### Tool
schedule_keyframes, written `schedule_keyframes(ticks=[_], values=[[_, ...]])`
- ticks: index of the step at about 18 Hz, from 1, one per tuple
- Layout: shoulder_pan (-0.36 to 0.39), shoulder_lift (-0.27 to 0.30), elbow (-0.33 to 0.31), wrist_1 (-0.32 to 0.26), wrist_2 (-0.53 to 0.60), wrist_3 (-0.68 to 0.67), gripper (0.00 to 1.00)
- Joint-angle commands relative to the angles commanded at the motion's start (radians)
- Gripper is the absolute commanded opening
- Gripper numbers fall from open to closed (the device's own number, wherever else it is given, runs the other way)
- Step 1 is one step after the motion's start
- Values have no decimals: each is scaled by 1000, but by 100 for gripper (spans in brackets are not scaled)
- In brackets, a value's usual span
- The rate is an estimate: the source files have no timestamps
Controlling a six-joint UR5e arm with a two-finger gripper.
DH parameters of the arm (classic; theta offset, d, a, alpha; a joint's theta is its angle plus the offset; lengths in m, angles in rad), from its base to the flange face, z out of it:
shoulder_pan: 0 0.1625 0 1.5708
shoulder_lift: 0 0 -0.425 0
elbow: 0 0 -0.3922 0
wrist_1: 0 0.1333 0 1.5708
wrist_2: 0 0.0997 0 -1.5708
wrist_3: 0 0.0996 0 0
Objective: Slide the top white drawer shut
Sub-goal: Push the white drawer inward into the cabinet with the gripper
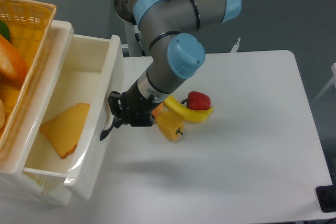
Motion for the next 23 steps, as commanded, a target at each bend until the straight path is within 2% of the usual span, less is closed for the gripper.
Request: schedule_keyframes(ticks=[4, 16, 19, 23], values=[[-46, 2, 0, 5, 3, -41, 10], [-115, -8, 3, 9, 6, -77, 10], [-130, -11, 3, 41, 9, -112, 10], [-150, -12, 14, 55, 8, -144, 10]])
